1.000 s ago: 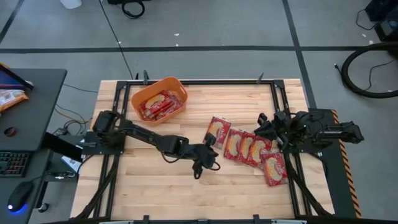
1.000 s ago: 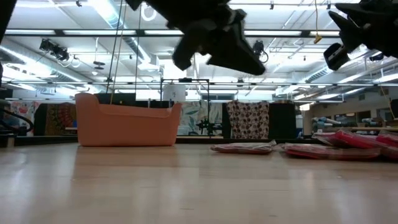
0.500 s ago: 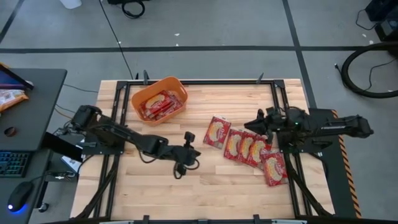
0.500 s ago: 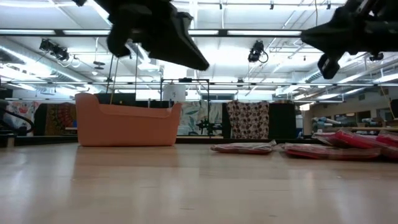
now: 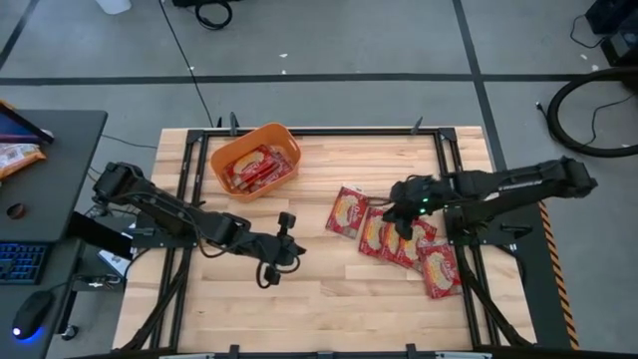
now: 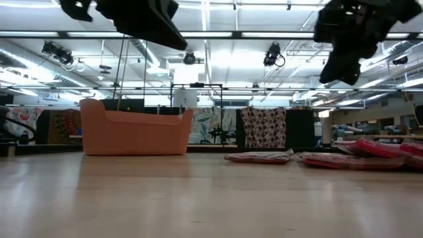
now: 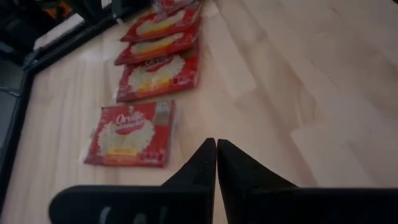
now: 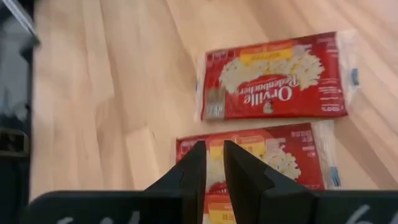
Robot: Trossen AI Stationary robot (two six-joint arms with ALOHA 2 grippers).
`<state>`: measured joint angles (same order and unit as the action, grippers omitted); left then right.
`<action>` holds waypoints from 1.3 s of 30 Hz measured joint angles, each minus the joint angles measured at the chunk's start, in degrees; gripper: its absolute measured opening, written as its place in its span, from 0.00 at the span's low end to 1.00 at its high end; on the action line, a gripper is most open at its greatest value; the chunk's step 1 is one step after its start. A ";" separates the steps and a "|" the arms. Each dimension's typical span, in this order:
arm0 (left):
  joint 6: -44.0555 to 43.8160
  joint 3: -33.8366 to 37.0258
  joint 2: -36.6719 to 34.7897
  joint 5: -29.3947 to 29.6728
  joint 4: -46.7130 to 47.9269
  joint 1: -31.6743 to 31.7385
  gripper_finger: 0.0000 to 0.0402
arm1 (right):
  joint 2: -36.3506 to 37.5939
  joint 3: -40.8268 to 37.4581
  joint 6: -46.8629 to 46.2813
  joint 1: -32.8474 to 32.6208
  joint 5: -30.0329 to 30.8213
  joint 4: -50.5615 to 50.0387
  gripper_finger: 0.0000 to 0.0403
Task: Sort popcorn bags into baskets
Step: Put the red popcorn pack into the orange bin
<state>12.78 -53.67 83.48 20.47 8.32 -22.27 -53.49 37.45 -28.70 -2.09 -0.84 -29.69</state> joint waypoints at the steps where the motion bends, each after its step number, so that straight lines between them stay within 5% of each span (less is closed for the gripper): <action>1: -0.27 0.00 -0.17 0.00 0.54 -0.28 0.05 | -2.16 1.63 0.86 -0.30 -0.33 -1.76 0.15; 10: -2.07 0.00 -0.48 -0.25 1.91 -0.85 0.05 | -14.80 14.29 7.31 -3.60 -2.18 -18.41 0.15; 22: -5.51 0.01 -2.51 1.62 9.02 -2.76 0.05 | -29.16 16.69 -2.71 -11.82 -10.20 -40.68 0.15; 32: -15.48 -0.04 -7.61 1.56 18.25 -7.01 0.05 | -36.71 9.14 -8.48 -22.08 -11.70 -34.90 0.15; 39: -16.89 -0.04 -8.63 1.79 19.03 -8.86 0.05 | -40.36 8.44 -6.03 -21.05 -7.27 -27.84 0.15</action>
<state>-4.11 -53.71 74.85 22.26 27.35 -31.13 -93.85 45.89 -34.73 -23.13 -8.11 -57.54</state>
